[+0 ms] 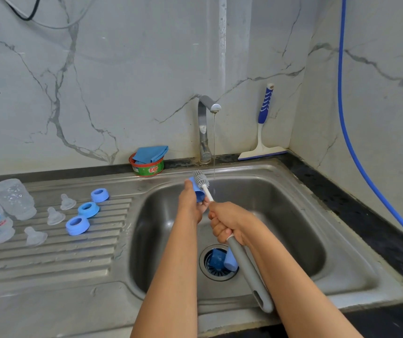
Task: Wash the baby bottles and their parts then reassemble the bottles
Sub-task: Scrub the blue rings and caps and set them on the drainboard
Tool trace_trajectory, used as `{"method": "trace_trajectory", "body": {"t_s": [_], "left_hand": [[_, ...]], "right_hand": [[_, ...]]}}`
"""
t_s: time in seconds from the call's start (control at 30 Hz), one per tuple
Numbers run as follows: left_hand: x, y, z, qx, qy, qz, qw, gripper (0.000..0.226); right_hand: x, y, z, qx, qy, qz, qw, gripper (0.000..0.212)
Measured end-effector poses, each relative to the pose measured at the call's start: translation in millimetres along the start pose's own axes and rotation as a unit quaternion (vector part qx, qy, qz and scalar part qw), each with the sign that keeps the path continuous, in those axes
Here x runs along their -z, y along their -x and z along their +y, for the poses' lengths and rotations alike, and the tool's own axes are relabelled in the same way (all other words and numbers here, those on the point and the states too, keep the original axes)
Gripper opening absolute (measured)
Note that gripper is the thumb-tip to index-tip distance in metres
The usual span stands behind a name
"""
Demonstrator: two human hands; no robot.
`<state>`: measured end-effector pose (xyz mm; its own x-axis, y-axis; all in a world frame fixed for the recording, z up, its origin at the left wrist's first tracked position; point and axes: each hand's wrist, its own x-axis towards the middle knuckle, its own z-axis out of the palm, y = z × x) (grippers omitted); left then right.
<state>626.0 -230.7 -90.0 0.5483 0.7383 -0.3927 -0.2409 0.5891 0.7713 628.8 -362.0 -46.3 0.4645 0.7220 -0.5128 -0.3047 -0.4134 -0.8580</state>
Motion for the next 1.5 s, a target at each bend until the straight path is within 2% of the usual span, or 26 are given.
{"method": "trace_trajectory", "body": {"t_s": [0.13, 0.27, 0.43, 0.6, 0.67, 0.77, 0.83, 0.9, 1.07, 1.17, 1.33, 1.5], "left_hand": [[1, -4, 2, 0.007, 0.015, 0.003, 1.000, 0.051], [7, -10, 5, -0.006, 0.071, 0.007, 0.997, 0.047], [-1, -9, -1, 0.015, 0.024, -0.025, 0.999, 0.046], [-5, -8, -1, 0.043, -0.044, -0.043, 0.997, 0.066], [-3, -8, 0, 0.034, -0.031, -0.044, 0.998, 0.062], [6, -15, 4, -0.003, 0.058, 0.005, 0.998, 0.046], [9, -16, 7, -0.024, 0.051, 0.025, 0.998, 0.033], [4, -12, 5, -0.018, 0.008, 0.006, 1.000, 0.027], [-11, -3, -6, 0.013, -0.049, -0.052, 0.997, 0.026], [-9, -4, -7, -0.006, -0.055, -0.023, 0.998, 0.031], [-2, -5, 3, -0.050, 0.002, 0.029, 0.998, 0.035], [-7, 0, 2, -0.036, -0.004, -0.028, 0.999, 0.032]], "right_hand": [[5, 2, 1, -0.019, -0.032, -0.017, 0.999, 0.035], [5, 6, 4, -0.057, 0.004, -0.046, 0.997, 0.036], [7, 2, 0, -0.007, -0.014, -0.007, 1.000, 0.035], [10, -1, 3, -0.005, -0.025, 0.002, 1.000, 0.035], [11, 1, 2, -0.019, -0.022, -0.004, 1.000, 0.034], [6, 4, 5, -0.048, -0.010, -0.031, 0.998, 0.034], [0, 4, 8, -0.040, 0.014, -0.021, 0.999, 0.032], [-3, 2, 8, -0.010, 0.023, 0.011, 1.000, 0.032], [3, -6, 7, 0.042, 0.006, 0.068, 0.997, 0.032], [5, -4, 6, 0.029, 0.000, 0.049, 0.998, 0.030], [7, 4, 6, -0.024, 0.001, -0.002, 1.000, 0.030], [7, -7, 6, -0.001, -0.026, 0.051, 0.998, 0.030]]}}
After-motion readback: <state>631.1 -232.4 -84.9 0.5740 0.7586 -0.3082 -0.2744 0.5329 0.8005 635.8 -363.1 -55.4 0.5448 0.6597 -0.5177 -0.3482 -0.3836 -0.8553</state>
